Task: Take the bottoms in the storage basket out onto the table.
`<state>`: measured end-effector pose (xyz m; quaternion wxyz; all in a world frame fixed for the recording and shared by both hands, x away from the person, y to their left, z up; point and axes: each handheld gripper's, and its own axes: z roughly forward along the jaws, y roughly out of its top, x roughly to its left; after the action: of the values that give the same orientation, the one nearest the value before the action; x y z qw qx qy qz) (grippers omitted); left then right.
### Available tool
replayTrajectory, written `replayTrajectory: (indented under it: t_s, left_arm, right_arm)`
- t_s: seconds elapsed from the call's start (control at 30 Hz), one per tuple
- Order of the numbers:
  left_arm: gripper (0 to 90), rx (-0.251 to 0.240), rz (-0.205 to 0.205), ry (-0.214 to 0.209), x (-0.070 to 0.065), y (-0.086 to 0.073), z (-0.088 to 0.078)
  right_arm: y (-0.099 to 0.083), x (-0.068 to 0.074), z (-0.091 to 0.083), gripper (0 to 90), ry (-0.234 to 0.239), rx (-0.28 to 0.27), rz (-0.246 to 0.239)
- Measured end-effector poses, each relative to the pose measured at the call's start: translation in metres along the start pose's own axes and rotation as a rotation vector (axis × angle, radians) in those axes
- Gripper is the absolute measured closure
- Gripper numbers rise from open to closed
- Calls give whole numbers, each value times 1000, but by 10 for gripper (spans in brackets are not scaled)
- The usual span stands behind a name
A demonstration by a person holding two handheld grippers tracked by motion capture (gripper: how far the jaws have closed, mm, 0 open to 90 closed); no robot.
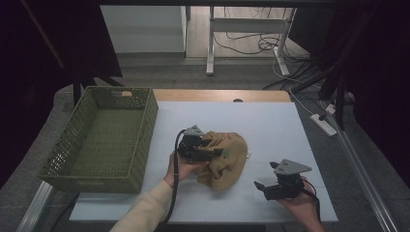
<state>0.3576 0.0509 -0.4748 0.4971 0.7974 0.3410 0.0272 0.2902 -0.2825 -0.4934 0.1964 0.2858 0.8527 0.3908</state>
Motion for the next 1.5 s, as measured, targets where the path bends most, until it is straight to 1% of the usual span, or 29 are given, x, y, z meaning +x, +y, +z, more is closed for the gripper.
replayTrajectory:
  t_s: [0.1,0.27,0.3,0.33,0.37,0.47,0.5,0.53,0.6,0.63,0.67,0.7,0.73,0.77,0.8,0.93,0.97,1.0,1.1,1.13,1.17,1.2,1.23,1.3,1.33,1.4,1.43,1.47,1.5]
  left_arm:
    - [359,-12,0,3,-2,2,-5]
    - [332,-26,14,12,-6,5,-14]
    - [328,-28,22,14,-8,6,-19]
    - [324,-28,22,14,-8,6,-19]
    - [320,-24,36,22,-10,7,-23]
    - [314,-16,56,30,-14,8,-33]
    - [311,-16,56,30,-14,8,-33]
    - [312,-17,59,32,-15,7,-40]
    - [311,-22,56,34,-16,6,-49]
    - [310,-22,56,34,-16,6,-49]
    - [309,-23,56,42,-16,3,-59]
    - [306,-23,56,42,-16,3,-59]
    - [304,-23,57,56,-17,0,-70]
    - [304,-23,57,56,-17,0,-70]
    - [304,-28,49,64,-16,-4,-80]
    - [303,-34,49,88,-14,-14,-102]
    - [301,-34,49,88,-14,-14,-102]
    - [300,-42,43,105,-12,-22,-113]
    - [301,-61,24,124,-10,-33,-128]
    - [301,-64,20,129,-9,-37,-132]
    - [301,-64,20,129,-9,-37,-132]
    - [301,-66,17,139,-8,-43,-140]
    - [301,-66,17,139,-8,-43,-140]
    - [300,-68,16,151,-8,-49,-148]
    - [300,-74,12,160,-8,-55,-155]
    - [300,-73,16,179,-7,-59,-162]
    - [300,-73,16,179,-7,-59,-162]
    - [300,-78,6,190,-5,-64,-169]
    - [300,-78,6,190,-5,-64,-169]
  right_arm:
    - [0,0,0,80,-1,-1,2]
    - [0,0,0,80,-2,-2,1]
    - [0,0,-1,80,-2,-2,0]
    - [0,0,-1,80,-2,-2,0]
    - [0,0,-1,80,-1,-3,0]
    - [0,0,-1,80,0,-5,1]
    - [0,0,-1,80,0,-5,1]
    - [0,0,-1,80,0,-5,0]
    - [0,0,-1,80,1,-7,1]
    - [0,0,-1,80,1,-7,1]
    - [0,1,-2,80,0,-7,-1]
    - [0,1,-2,80,0,-7,-1]
    - [-1,1,-3,80,0,-6,-1]
    - [-1,1,-3,80,0,-6,-1]
    - [-1,1,-4,80,-3,-8,1]
    - [-1,1,-5,80,-4,-11,3]
    - [-1,1,-5,80,-4,-11,3]
    - [-2,2,-6,80,-5,-11,6]
    - [-2,1,-6,80,-6,-11,7]
    - [-2,1,-6,80,-6,-11,8]
    - [-2,1,-5,80,-4,-10,8]
    - [-2,1,-5,80,-5,-7,6]
    - [-2,2,-5,80,-5,-9,5]
    - [-2,2,-4,80,-4,-8,3]
    - [-2,2,-4,80,-4,-7,2]
    - [-2,2,-5,80,-4,-9,2]
    - [-2,2,-5,80,-4,-9,2]
    - [-2,2,-5,80,-4,-13,4]
    - [-2,2,-5,80,-3,-13,5]
